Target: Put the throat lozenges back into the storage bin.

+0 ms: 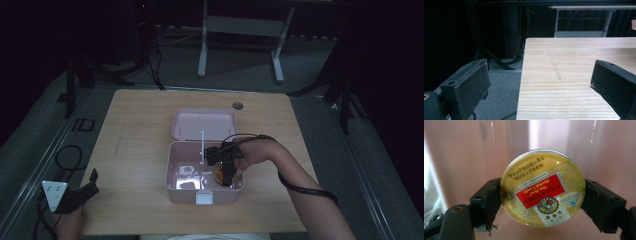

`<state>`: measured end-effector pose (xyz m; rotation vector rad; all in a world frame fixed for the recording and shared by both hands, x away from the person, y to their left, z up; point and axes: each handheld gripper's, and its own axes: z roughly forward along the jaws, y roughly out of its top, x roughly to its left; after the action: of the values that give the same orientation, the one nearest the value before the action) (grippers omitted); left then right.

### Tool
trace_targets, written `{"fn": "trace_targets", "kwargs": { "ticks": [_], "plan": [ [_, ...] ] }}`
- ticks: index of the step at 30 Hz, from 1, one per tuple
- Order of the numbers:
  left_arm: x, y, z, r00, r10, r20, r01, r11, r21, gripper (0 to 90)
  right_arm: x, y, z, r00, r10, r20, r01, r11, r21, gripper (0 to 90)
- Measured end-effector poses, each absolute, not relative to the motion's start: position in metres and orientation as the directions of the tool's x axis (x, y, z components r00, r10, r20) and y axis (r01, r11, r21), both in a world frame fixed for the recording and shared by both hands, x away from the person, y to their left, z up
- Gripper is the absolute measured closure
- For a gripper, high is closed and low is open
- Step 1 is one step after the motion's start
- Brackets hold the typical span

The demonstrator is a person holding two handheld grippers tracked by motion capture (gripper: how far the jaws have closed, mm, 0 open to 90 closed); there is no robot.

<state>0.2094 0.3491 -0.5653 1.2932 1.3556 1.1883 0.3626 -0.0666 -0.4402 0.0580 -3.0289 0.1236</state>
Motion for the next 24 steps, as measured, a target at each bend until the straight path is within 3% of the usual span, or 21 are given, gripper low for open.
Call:
{"fn": "trace_targets", "kwargs": {
  "ticks": [8,24],
  "plan": [
    [0.209,0.349,-0.565,-0.054,0.998,0.011,0.144,-0.004,0.990,2.5,0.361,-0.065,-0.460,-0.991,-0.082,0.106,-0.093,0.990,-0.103,19.9],
    [0.209,0.349,-0.565,-0.049,0.999,0.016,0.143,-0.009,0.990,2.5,0.360,-0.065,-0.474,-0.990,-0.055,0.131,-0.071,0.990,-0.124,19.4]
  ]
}}
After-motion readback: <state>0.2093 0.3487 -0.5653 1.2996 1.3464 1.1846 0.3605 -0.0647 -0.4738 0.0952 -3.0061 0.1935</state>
